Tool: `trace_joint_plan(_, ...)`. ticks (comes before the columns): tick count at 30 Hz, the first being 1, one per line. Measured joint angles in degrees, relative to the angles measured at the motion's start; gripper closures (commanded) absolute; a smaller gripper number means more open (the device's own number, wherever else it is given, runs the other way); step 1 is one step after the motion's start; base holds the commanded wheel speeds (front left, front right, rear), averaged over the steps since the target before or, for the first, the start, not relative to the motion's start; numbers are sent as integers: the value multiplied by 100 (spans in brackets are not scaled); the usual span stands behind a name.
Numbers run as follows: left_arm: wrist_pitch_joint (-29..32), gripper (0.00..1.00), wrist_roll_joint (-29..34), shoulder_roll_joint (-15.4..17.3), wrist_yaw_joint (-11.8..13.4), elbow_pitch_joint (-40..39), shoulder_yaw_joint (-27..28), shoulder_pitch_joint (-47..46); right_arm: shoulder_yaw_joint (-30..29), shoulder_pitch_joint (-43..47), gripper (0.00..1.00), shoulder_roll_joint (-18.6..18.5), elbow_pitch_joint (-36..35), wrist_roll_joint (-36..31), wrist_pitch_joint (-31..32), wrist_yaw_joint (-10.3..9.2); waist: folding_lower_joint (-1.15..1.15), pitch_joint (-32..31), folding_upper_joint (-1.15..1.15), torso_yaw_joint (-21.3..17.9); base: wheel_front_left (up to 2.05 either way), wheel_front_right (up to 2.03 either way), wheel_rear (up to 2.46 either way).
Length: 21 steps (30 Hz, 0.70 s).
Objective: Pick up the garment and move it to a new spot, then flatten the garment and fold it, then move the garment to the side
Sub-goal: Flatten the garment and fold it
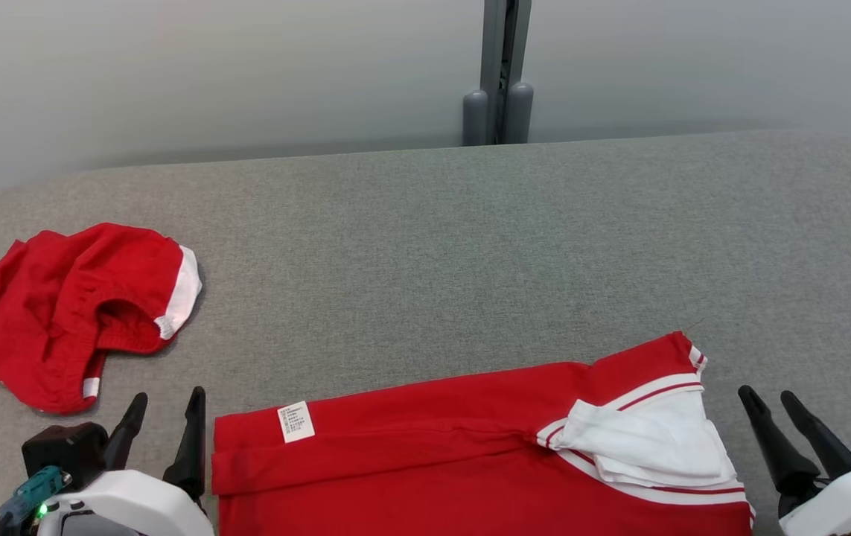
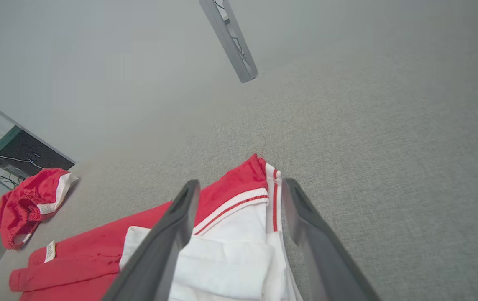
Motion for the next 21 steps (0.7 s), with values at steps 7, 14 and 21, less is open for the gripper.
trace_joint_plan(7, -55, 0, 324, -409, -388, 455, 424, 268, 407, -117, 0, 96, 817, -237, -314, 1, 0, 14, 0, 82, 0, 0, 0)
trace_joint_plan(14, -64, 0, 595, -628, -689, 739, 613, 285, 758, -519, 0, 132, 1739, -103, -255, 0, 0, 20, 0, 144, 0, 0, 0)
trace_joint_plan(21, -64, 0, 686, -727, -804, 878, 613, 269, 1103, -804, 0, 83, 2237, 269, -153, 0, 0, 50, 0, 208, 0, 0, 0)
